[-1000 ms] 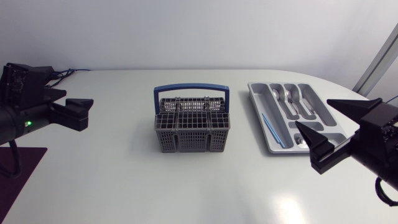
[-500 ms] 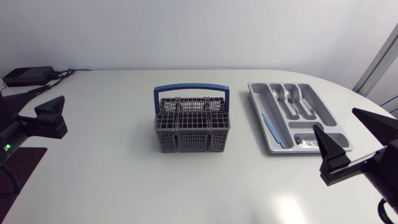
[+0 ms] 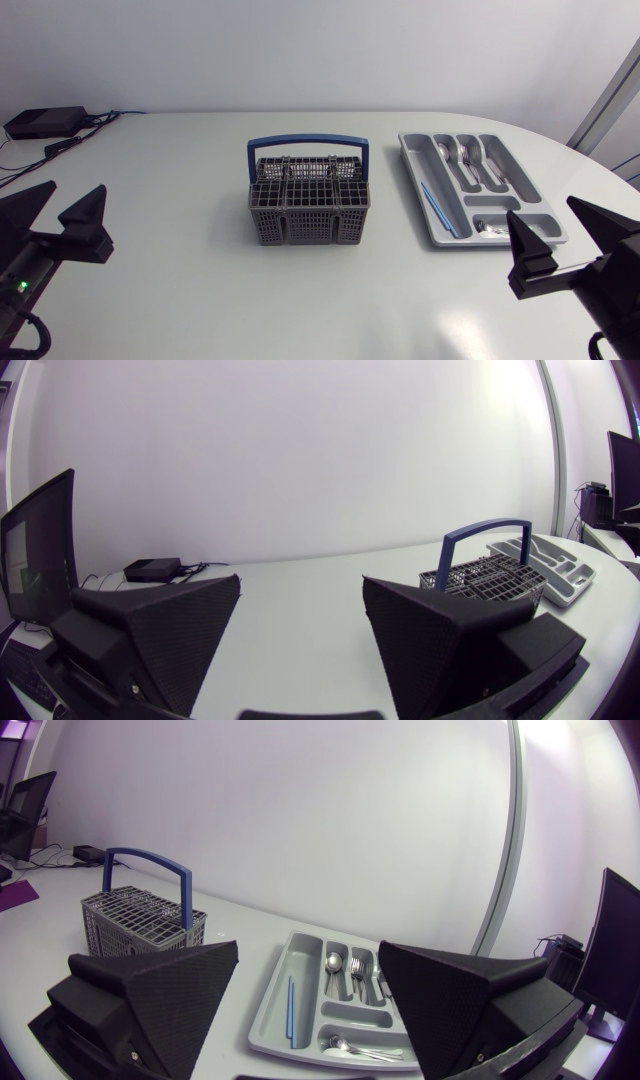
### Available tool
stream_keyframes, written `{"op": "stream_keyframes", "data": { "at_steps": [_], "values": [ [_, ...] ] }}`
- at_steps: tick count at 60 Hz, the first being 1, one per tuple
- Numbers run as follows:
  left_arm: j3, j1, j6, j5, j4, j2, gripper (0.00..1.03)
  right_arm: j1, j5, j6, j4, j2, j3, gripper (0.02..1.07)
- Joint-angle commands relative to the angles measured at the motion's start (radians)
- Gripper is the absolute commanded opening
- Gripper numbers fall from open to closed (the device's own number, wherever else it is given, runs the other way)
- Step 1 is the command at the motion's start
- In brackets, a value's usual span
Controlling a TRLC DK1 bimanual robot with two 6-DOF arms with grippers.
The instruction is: Unload the cutlery basket into the drawer organizer.
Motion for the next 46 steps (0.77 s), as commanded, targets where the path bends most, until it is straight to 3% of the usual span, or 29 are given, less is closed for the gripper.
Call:
{"op": "stream_keyframes", "data": {
  "at_steps": [1,29,46],
  "values": [
    [-0.053,-0.010,-0.043,-0.005,-0.011,-0.047,0.99,-0.010,0.013,0.061,0.025,-0.013,-0.041,1.03],
    [-0.224,-0.038,-0.118,-0.020,-0.047,-0.280,0.99,-0.038,0.054,0.212,0.066,-0.052,-0.139,1.03],
    [-0.224,-0.038,-0.118,-0.020,-0.047,-0.281,0.99,-0.038,0.054,0.212,0.067,-0.052,-0.139,1.03]
  ]
}}
